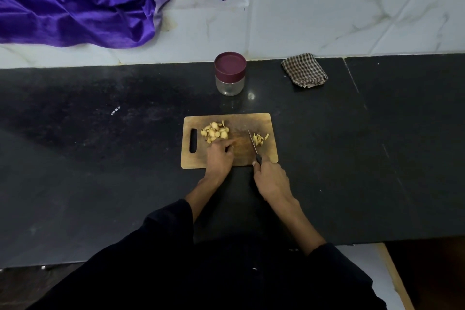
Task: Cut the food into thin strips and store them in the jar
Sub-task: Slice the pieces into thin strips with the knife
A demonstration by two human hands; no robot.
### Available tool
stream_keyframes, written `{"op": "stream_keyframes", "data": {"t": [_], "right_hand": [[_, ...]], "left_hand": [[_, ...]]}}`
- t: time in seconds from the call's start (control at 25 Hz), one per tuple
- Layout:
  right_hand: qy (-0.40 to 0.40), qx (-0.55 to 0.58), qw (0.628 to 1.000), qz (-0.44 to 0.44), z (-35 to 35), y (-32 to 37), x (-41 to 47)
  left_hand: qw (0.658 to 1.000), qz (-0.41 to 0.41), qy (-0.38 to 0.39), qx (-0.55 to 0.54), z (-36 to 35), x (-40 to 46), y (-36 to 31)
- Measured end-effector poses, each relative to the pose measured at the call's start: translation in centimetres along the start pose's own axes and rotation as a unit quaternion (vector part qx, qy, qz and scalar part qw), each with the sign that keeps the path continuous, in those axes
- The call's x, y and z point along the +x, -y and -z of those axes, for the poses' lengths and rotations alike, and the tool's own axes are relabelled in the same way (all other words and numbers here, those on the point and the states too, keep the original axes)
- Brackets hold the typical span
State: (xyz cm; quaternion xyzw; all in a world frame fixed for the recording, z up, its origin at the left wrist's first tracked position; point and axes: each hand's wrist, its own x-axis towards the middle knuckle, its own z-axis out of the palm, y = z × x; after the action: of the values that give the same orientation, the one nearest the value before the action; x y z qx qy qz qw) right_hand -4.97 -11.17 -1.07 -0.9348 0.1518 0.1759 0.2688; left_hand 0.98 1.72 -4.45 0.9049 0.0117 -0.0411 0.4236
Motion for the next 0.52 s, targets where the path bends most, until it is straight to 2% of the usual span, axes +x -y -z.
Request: {"op": "stream_keyframes", "data": {"t": [0.12, 0.24, 0.52], "right_hand": [[-0.037, -0.004, 0.999, 0.012, 0.4, -0.4, -0.5], [-0.041, -0.003, 0.999, 0.013, 0.7, -0.8, -0.8], [-0.049, -0.001, 0.999, 0.001, 1.0, -1.5, -1.5]], "left_hand": [[0.998, -0.053, -0.007, 0.018, -0.3, -0.5, -1.1], [0.994, -0.101, 0.002, 0.047, -1.0, -0.7, -2.1], [0.975, -0.136, 0.046, 0.167, -1.4, 0.7, -2.1]]}}
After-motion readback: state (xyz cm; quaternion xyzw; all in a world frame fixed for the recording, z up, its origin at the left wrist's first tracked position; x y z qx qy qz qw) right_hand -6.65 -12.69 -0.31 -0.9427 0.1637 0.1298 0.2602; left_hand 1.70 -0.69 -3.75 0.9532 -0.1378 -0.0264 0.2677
